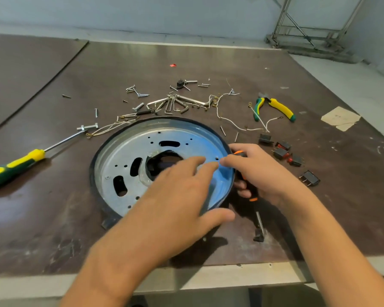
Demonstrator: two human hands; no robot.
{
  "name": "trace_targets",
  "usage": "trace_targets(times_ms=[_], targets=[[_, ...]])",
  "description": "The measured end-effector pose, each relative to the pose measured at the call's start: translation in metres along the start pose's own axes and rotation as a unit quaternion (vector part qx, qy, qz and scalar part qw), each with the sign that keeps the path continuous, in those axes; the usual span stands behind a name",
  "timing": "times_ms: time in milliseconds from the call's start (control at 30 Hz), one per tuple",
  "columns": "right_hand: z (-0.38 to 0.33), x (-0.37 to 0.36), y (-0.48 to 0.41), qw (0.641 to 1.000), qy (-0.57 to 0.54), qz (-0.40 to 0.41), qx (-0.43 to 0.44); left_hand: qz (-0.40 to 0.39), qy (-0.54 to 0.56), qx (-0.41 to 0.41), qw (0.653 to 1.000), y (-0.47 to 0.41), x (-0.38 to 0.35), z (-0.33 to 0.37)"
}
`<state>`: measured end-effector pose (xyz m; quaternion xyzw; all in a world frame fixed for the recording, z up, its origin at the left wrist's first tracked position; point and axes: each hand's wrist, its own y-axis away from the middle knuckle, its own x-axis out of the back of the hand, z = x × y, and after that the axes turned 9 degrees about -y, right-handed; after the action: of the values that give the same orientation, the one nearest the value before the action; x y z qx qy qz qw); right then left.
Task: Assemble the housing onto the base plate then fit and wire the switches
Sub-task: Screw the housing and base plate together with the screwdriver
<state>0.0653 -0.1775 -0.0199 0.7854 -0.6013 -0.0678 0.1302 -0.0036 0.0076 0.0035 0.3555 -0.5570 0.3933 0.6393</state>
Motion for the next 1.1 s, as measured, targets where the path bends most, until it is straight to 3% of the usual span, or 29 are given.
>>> trace_targets(times_ms=[100,233,333,433,533,633,667,767,833,1000,1100], targets=[[-0.001,-0.001,0.000,0.999,-0.044,-0.002,-0.010,-0.002,-0.057,0.025,0.998,-0.006,-0.021,0.009],[-0.003,-0.002,0.001,0.999,-0.043,-0.003,0.023,0.026,-0.079,-0.009,0.996,-0.005,-0.019,0.008],[-0.007,0.002,0.004,0.993,-0.095,-0.035,0.055,0.063,-0.019,-0.024,0.998,-0.003,-0.002,0.002],[-0.013,0.011,0.007,0.979,-0.199,-0.030,0.045,0.074,0.138,-0.037,0.987,0.003,0.016,-0.007],[-0.018,0.015,0.007,0.963,-0.253,-0.012,0.097,0.090,0.296,-0.055,0.949,0.009,0.039,-0.006],[-0.025,0.004,0.013,0.943,-0.281,-0.026,0.176,0.124,0.501,-0.033,0.856,0.010,0.056,0.003],[-0.028,-0.002,0.017,0.939,-0.275,-0.042,0.202,0.153,0.509,-0.027,0.847,0.010,0.057,0.005],[-0.034,-0.021,0.029,0.929,-0.249,-0.096,0.257,0.228,0.419,-0.050,0.877,0.014,0.053,0.002],[-0.037,-0.030,0.035,0.923,-0.254,-0.107,0.267,0.265,0.394,-0.050,0.879,0.015,0.050,-0.008],[-0.046,-0.036,0.048,0.914,-0.280,-0.116,0.269,0.317,0.504,-0.035,0.803,0.022,0.048,-0.034],[-0.051,-0.034,0.053,0.917,-0.242,-0.113,0.296,0.308,0.578,-0.035,0.755,0.021,0.045,-0.050]])
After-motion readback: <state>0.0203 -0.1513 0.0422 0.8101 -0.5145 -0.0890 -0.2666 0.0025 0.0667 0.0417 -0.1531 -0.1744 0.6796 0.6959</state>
